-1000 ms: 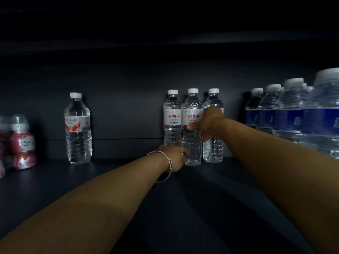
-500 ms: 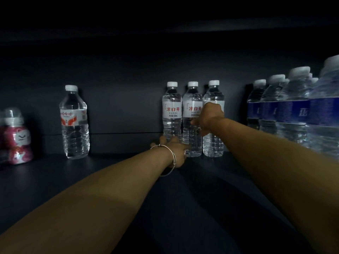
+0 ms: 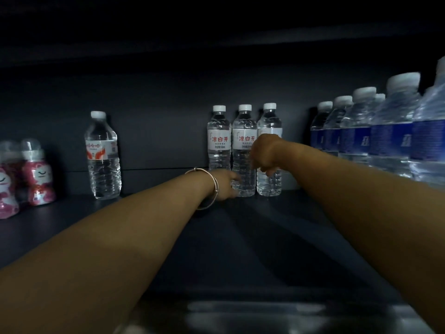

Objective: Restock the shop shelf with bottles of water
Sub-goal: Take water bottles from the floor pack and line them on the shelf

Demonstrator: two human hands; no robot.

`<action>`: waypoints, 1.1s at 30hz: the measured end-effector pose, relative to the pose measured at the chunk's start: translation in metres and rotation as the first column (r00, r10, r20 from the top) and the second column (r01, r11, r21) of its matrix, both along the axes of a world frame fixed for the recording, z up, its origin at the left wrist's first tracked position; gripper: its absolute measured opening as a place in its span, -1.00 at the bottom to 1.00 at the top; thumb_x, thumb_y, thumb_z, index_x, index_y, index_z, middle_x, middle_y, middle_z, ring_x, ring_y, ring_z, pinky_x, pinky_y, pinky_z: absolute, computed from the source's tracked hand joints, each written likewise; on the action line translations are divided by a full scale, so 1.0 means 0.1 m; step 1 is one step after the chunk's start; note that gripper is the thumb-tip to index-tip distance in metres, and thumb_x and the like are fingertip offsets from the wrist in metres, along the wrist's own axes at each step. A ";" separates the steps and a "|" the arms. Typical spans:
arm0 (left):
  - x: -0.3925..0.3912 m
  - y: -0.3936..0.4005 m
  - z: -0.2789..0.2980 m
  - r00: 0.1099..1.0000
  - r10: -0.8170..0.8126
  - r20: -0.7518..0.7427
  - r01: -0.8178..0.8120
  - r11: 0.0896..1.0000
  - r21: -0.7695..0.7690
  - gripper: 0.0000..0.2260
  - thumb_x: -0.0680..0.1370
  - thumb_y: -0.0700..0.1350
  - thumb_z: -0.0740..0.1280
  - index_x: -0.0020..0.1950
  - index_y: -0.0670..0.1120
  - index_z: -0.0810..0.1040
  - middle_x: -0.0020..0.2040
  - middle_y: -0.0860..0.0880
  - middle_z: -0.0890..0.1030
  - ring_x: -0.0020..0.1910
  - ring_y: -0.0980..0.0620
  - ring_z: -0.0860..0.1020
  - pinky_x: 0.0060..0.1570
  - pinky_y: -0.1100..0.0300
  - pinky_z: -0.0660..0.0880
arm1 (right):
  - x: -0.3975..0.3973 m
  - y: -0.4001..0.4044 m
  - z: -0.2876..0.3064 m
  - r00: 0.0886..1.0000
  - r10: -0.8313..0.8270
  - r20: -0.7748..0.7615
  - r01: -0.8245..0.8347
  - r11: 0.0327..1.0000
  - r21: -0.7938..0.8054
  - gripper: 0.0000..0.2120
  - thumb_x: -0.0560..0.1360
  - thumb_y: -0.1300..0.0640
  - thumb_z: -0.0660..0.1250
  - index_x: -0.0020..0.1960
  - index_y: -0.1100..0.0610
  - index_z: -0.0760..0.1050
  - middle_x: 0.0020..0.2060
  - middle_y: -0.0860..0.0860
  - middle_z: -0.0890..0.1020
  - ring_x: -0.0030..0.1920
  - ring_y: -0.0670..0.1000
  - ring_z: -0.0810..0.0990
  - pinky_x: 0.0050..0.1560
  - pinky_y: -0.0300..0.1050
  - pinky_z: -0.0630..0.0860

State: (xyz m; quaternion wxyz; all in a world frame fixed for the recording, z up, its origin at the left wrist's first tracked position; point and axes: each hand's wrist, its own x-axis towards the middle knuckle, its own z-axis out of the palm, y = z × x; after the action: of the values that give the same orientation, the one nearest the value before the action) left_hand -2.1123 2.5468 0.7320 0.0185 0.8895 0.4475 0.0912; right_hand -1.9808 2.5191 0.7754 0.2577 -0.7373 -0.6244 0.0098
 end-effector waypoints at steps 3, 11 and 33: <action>-0.02 -0.21 0.02 0.995 -0.006 0.101 0.002 0.999 0.035 -0.56 0.56 -0.07 0.27 0.43 -0.03 0.32 0.42 -0.09 0.35 0.35 -0.06 0.38 0.32 0.18 0.31 | -0.02 -0.33 -0.05 0.991 0.034 0.131 -0.037 0.999 0.016 -0.67 0.50 0.23 0.32 0.25 0.23 0.49 0.14 0.18 0.59 0.10 0.14 0.60 -0.13 -0.11 0.55; 0.08 -1.12 0.00 0.959 -0.192 0.211 0.164 0.976 0.141 -0.56 0.51 0.01 0.35 0.33 -0.12 0.41 0.29 -0.08 0.48 0.22 -0.07 0.47 0.25 0.13 0.39 | -0.05 -1.65 -0.38 0.937 -0.052 0.345 -0.006 0.986 0.167 -0.51 0.48 0.10 0.35 0.39 0.14 0.39 0.28 0.13 0.51 0.28 0.13 0.46 0.27 -0.09 0.36; 1.01 -3.53 -3.99 0.744 -0.629 0.228 0.621 0.776 0.115 -0.54 0.46 -0.19 0.31 0.35 -0.10 0.33 0.37 -0.09 0.30 0.34 -0.11 0.26 0.26 0.05 0.16 | 0.92 -4.49 -4.46 0.878 -0.313 0.363 0.357 0.932 -0.060 -0.59 0.34 0.20 0.33 0.17 0.32 0.49 0.10 0.26 0.57 0.08 0.33 0.48 0.01 0.21 0.47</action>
State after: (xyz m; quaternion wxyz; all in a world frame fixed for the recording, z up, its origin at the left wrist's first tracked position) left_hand -2.0118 2.1934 0.3331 0.0910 0.9687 0.1164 0.1995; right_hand -1.8889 2.0702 0.3295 0.0946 -0.8389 -0.5210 -0.1260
